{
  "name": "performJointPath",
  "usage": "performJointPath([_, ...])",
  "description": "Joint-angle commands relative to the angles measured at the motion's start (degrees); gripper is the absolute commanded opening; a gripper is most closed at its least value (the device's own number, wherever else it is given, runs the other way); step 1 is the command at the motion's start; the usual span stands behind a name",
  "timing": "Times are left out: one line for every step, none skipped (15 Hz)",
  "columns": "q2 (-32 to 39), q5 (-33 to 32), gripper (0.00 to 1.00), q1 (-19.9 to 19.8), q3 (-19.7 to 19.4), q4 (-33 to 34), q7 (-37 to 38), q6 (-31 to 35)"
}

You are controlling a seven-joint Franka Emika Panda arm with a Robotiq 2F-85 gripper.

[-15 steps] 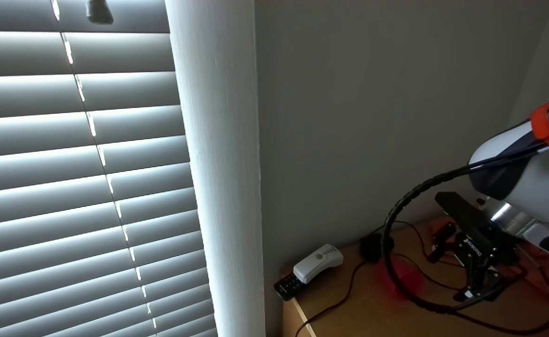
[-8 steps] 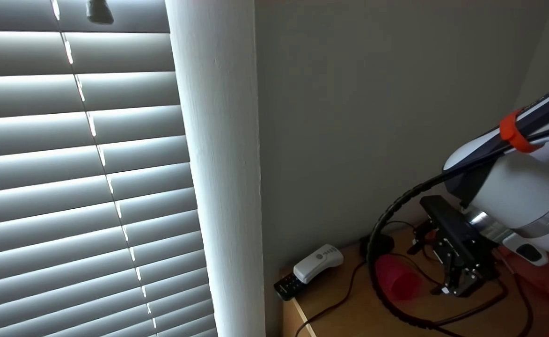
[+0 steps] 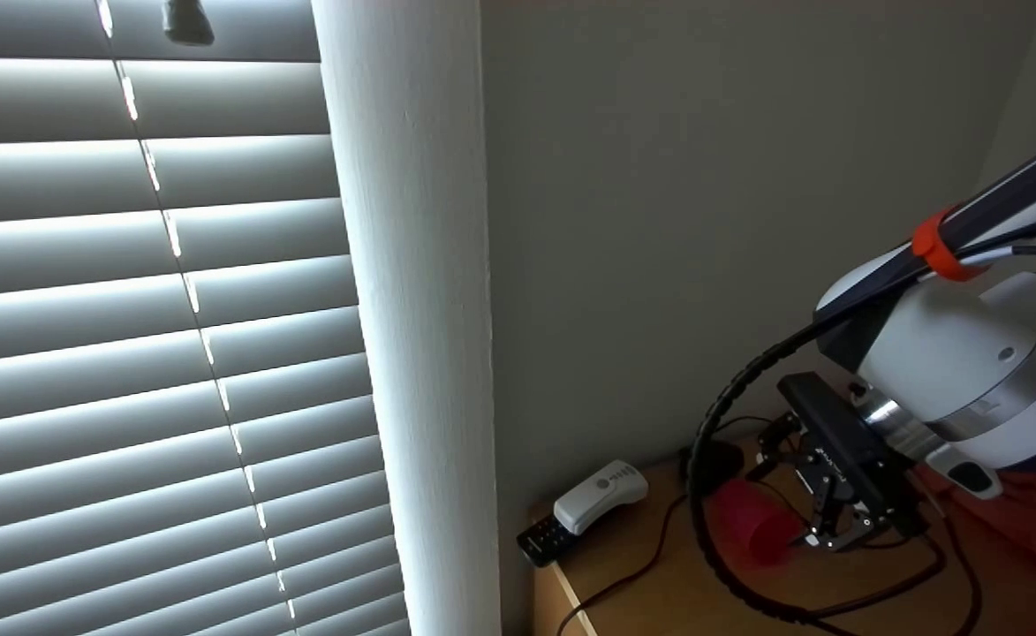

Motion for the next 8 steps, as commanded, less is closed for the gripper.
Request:
performJointPath([2.49,1.67,0.54,-0.81,0.57,2.09,-3.98,1.03])
performJointPath([2.66,1.57,0.45,-0.9,0.5,2.37,-4.19,0.79])
performJointPath([2.27,1.57,0.38,-1.03,0.4,2.51,-3.95,0.53])
performJointPath([1.6,1.67,0.3,-1.27,0.45,2.34,-3.82,-0.18])
performJointPath([0.63,1.58,0.23,-1.39,0.32,2.0,-3.11,-0.63])
performJointPath([-0.38,0.63,0.16,0.57,-2.25,1.38,-1.56,-2.21])
performJointPath([-0.91,-0.9,0.09,0.87,-3.13,0.91,-0.71,-2.41])
performJointPath([-1.8,-0.94,0.02,0.42,-3.47,0.57,-0.36,-5.21])
